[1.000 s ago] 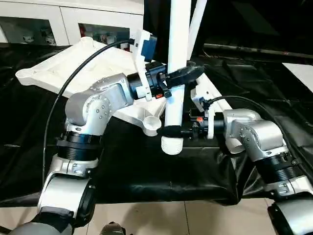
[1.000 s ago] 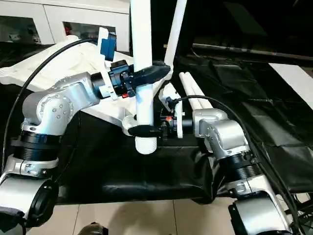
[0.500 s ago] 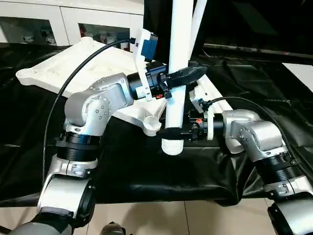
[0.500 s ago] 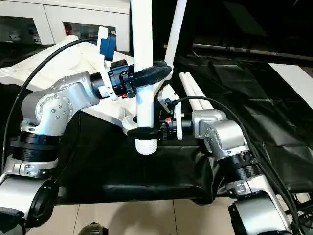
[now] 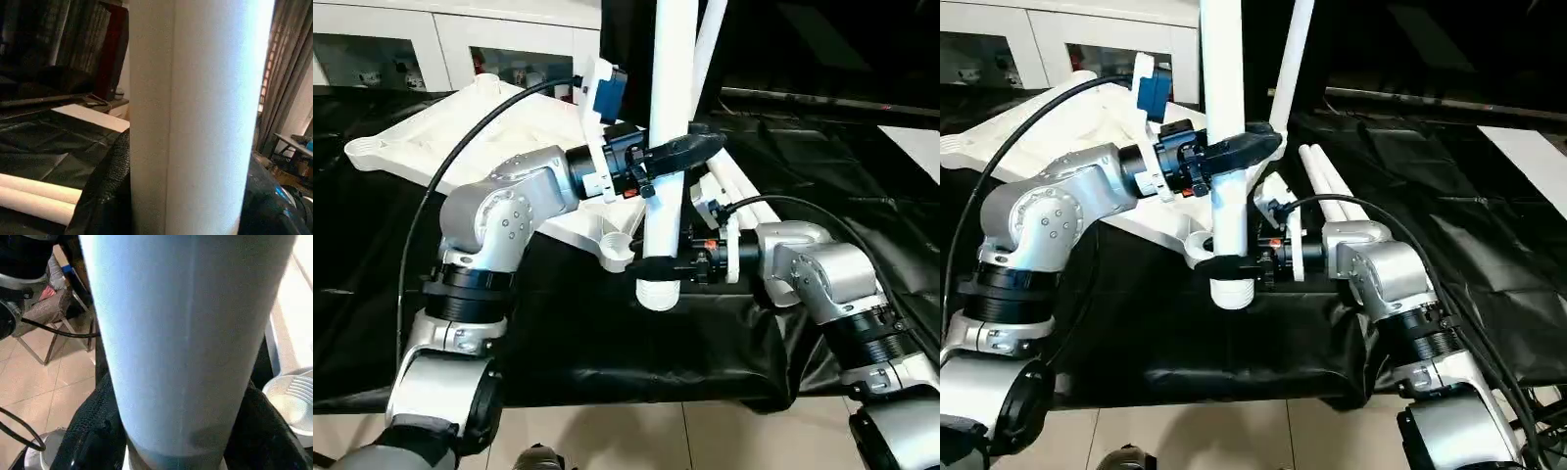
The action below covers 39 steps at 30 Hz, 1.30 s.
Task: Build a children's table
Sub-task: Pick table leg
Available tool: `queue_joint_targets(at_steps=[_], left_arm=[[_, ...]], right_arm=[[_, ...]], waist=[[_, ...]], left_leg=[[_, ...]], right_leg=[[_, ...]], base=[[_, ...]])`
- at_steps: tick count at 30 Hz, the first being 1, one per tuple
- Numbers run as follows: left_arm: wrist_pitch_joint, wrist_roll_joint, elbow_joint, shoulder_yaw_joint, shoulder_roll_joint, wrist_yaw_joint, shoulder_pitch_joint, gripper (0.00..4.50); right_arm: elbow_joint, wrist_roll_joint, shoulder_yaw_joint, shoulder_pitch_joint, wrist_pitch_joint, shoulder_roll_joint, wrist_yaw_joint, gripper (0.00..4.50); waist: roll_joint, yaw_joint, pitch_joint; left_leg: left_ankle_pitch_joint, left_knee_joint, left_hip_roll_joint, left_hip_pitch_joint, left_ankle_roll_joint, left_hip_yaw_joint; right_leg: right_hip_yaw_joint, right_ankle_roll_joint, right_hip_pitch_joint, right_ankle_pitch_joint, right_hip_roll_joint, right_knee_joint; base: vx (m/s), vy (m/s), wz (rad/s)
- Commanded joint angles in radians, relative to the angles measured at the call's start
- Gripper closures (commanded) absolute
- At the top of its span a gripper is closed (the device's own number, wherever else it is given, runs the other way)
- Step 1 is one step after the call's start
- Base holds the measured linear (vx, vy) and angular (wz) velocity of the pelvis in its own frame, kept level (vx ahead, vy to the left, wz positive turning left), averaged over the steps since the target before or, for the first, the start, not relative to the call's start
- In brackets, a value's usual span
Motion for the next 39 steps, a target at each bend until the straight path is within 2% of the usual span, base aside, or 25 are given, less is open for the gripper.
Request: queue_joint_targets(at_steps=[1, 3, 5, 8, 10, 13, 18, 27, 28, 34, 36, 37, 39], left_arm=[[0.015, -0.003, -0.025, -0.027, 0.003, -0.022, 0.002, 2.73], [0.013, 0.000, -0.022, -0.030, 0.005, -0.025, 0.002, 2.73], [0.012, 0.001, -0.020, -0.031, 0.006, -0.026, 0.001, 2.73], [0.011, 0.002, -0.016, -0.031, 0.009, -0.029, 0.000, 2.73], [0.008, 0.005, -0.011, -0.031, 0.011, -0.031, 0.000, 2.73], [0.006, 0.007, -0.010, -0.029, 0.015, -0.031, 0.001, 2.73], [0.007, 0.004, -0.012, -0.030, 0.019, -0.033, 0.001, 2.73], [0.005, 0.006, -0.006, -0.030, 0.019, -0.031, -0.005, 2.73], [0.004, 0.006, -0.005, -0.029, 0.019, -0.030, -0.007, 2.73], [0.003, 0.003, 0.000, -0.027, 0.017, -0.030, -0.009, 2.73], [-0.032, 0.041, 0.011, -0.033, 0.007, 0.010, -0.009, 2.73], [-0.032, 0.041, 0.011, -0.033, 0.007, 0.010, -0.009, 2.38], [-0.023, 0.029, 0.023, -0.018, -0.003, 0.022, -0.011, 2.03]], right_arm=[[-0.006, 0.010, -0.018, 0.000, 0.006, -0.010, -0.003, 2.53], [0.001, -0.003, -0.025, -0.001, -0.023, -0.006, -0.022, 2.54], [0.007, 0.008, -0.035, -0.006, -0.014, -0.004, -0.020, 1.98], [0.008, 0.017, -0.045, -0.011, -0.007, -0.007, -0.019, 1.79], [0.004, 0.011, -0.043, -0.010, -0.015, -0.010, -0.021, 1.49], [-0.003, 0.010, -0.042, -0.002, -0.021, -0.012, -0.020, 1.45], [0.000, 0.015, -0.039, -0.001, -0.018, -0.009, -0.020, 1.45], [-0.008, 0.028, -0.037, 0.008, -0.002, -0.006, -0.005, 2.27], [-0.008, 0.029, -0.038, 0.009, -0.002, -0.006, -0.005, 2.46], [-0.010, 0.029, -0.037, 0.012, -0.002, -0.007, -0.009, 2.57], [-0.013, 0.030, -0.038, 0.017, -0.003, -0.008, -0.012, 2.57], [-0.013, 0.030, -0.038, 0.017, -0.003, -0.008, -0.012, 2.57], [-0.019, 0.032, -0.044, 0.023, -0.001, -0.006, -0.021, 2.58]], waist=[[0.005, -0.002, -0.082], [0.007, -0.002, -0.082], [0.007, -0.003, -0.082], [0.008, -0.002, -0.082], [0.009, -0.002, -0.082], [0.006, -0.002, -0.083], [0.007, -0.002, -0.082], [0.012, -0.001, -0.083], [0.012, -0.002, -0.083], [0.015, -0.002, -0.083], [0.016, -0.002, -0.083], [0.015, -0.002, -0.083], [0.016, -0.002, -0.083]], left_leg=[[-0.201, -0.064, 0.020, 0.023, -0.032, -0.011], [-0.199, -0.063, 0.020, 0.023, -0.035, -0.011], [-0.202, -0.064, 0.020, 0.023, -0.035, -0.011], [-0.208, -0.064, 0.020, 0.025, -0.034, -0.011], [-0.203, -0.064, 0.020, 0.023, -0.035, -0.012], [-0.199, -0.063, 0.019, 0.023, -0.034, -0.010], [-0.208, -0.064, 0.019, 0.024, -0.034, -0.011], [-0.209, -0.064, 0.020, 0.024, -0.037, -0.012], [-0.211, -0.064, 0.019, 0.024, -0.038, -0.012], [-0.217, -0.064, 0.020, 0.025, -0.042, -0.012], [-0.222, -0.065, 0.020, 0.025, -0.042, -0.013], [-0.226, -0.065, 0.020, 0.026, -0.043, -0.012], [-0.225, -0.065, 0.019, 0.025, -0.042, -0.013]], right_leg=[[0.034, -0.178, 0.053, -0.230, -0.047, -0.063], [0.035, -0.178, 0.053, -0.226, -0.047, -0.062], [0.035, -0.181, 0.054, -0.221, -0.046, -0.062], [0.035, -0.182, 0.053, -0.226, -0.046, -0.062], [0.034, -0.183, 0.054, -0.218, -0.046, -0.061], [0.035, -0.186, 0.054, -0.209, -0.046, -0.060], [0.034, -0.184, 0.053, -0.225, -0.046, -0.062], [0.034, -0.188, 0.055, -0.207, -0.046, -0.060], [0.034, -0.188, 0.055, -0.209, -0.046, -0.060], [0.034, -0.192, 0.054, -0.202, -0.045, -0.060], [0.034, -0.194, 0.054, -0.200, -0.045, -0.061], [0.034, -0.192, 0.054, -0.202, -0.045, -0.062], [0.034, -0.189, 0.055, -0.207, -0.046, -0.062]], base=[[0.000, 0.000, 0.00], [0.000, 0.000, 0.00], [0.000, 0.000, 0.00], [0.000, 0.000, 0.00], [0.000, 0.000, 0.00], [0.000, 0.000, 0.00], [0.000, 0.000, 0.00], [0.000, 0.000, 0.00], [0.000, 0.000, 0.00], [0.000, 0.000, 0.00], [0.000, 0.000, 0.00], [0.000, 0.000, 0.00], [0.000, 0.000, 0.00]])
